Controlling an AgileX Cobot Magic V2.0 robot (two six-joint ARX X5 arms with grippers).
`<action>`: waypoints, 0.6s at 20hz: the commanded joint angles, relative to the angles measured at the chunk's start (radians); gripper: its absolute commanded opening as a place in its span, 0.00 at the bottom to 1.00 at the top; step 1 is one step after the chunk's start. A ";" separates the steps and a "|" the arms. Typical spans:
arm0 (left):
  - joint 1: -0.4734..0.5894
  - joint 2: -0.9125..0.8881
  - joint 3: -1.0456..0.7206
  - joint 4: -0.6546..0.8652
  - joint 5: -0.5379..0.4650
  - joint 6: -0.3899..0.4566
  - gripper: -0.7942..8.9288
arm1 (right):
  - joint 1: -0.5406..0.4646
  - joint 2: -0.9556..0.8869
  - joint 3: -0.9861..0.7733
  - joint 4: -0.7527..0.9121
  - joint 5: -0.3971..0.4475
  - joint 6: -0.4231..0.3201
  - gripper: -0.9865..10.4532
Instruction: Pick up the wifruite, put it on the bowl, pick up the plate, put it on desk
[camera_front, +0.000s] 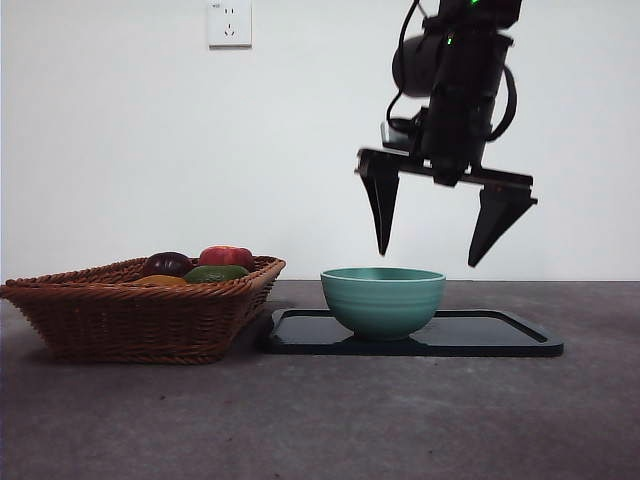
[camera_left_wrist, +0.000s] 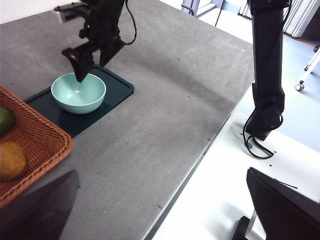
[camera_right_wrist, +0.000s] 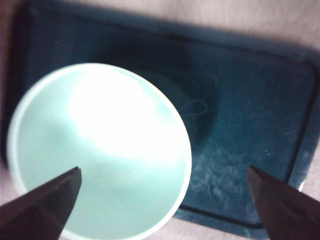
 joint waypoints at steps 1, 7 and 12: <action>-0.007 0.003 0.011 0.005 0.003 0.005 0.73 | -0.001 0.046 0.023 0.001 0.005 -0.010 0.53; -0.007 0.003 0.010 0.005 0.003 0.005 0.73 | -0.014 0.098 0.022 0.012 -0.007 -0.011 0.31; -0.007 0.003 0.011 0.005 0.003 0.005 0.73 | -0.023 0.103 0.022 0.016 -0.029 -0.023 0.14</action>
